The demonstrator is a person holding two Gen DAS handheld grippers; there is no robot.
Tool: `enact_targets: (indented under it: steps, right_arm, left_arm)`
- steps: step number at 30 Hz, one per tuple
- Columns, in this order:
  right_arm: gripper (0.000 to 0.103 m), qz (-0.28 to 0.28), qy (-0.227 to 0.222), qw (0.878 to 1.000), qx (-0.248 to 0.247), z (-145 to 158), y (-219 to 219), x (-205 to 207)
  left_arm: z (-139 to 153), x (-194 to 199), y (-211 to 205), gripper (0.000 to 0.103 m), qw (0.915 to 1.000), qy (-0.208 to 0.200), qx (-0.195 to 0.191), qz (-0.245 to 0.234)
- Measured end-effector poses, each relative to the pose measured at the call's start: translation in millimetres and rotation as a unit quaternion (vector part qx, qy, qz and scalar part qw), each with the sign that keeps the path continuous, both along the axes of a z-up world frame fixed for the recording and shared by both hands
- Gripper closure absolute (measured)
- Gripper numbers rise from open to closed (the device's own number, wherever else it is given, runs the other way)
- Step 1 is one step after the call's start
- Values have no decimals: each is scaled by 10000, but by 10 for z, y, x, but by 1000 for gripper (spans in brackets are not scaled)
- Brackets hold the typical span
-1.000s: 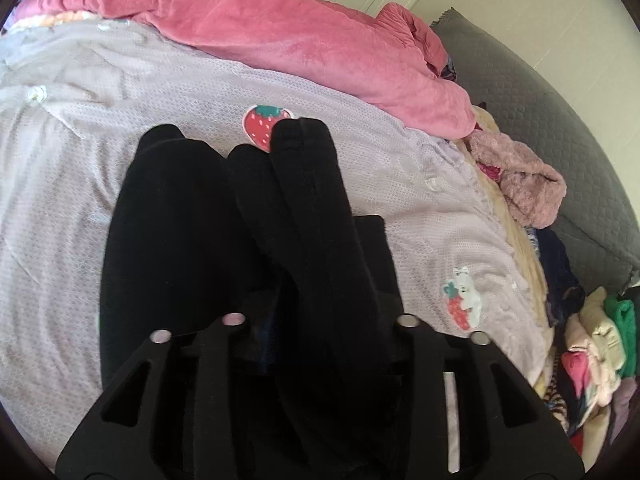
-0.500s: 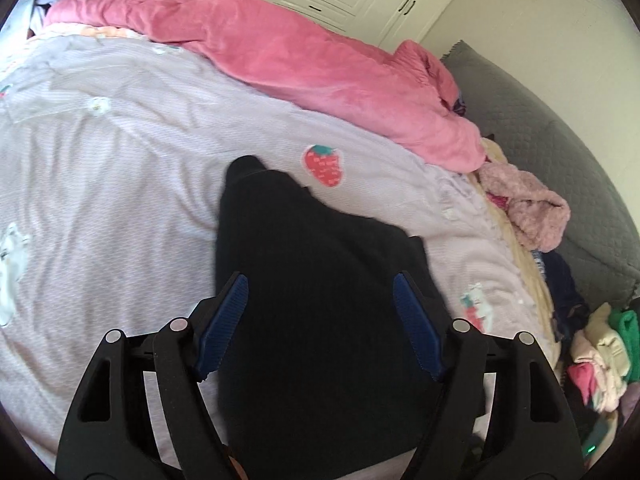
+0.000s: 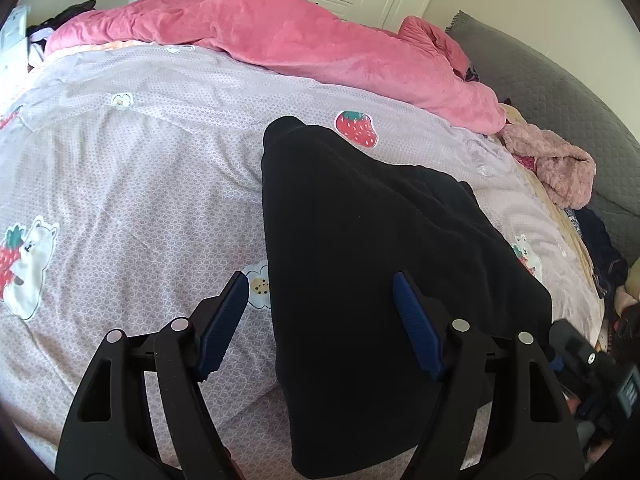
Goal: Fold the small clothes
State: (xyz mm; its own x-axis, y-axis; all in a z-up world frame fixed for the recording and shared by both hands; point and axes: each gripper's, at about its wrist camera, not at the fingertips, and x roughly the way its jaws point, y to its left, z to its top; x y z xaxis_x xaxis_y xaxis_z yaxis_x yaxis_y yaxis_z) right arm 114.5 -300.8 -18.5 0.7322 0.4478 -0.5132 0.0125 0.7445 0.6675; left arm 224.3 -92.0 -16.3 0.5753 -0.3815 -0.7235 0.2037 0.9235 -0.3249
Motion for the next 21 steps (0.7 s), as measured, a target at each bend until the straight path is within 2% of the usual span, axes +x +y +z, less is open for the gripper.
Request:
enact_targets:
  steps: [2,6,10,12,13,15,18,21]
  right_arm:
    - [26,269,142,9995,83,-9,-6,140]
    - [26,490,305,9983,-78,17,49,352]
    - [29,505,347,9976,-319,11,80,445]
    - [44,458,277,9970,-553,45,77,478]
    - [48,452,237,9967,-630,44,83,498]
    - [75,497,132,9960,-738,46,118,488]
    - [81,491,-27,9923,-1138,89,209,494]
    - [82,495,-327,9866,-1520,206,292,391]
  left_arm:
    - [-4,-5,-12,37,10000,-1,6,-25]
    - [9,-22,-30,37,10000,-29,51,-65]
    - [8,-38,-26,37,10000,-53,26,-78]
    - [9,-51,-26,37,9999,-69,19,-76]
    - [12,-54,-28,37,9999,-76,13,-87]
    - [22,-67,-33,37,9999,-88,1,-102]
    - [36,-79,-50,37,9999,-100,25,-104]
    - [67,-94,-49,37,9999,-106,23,-117]
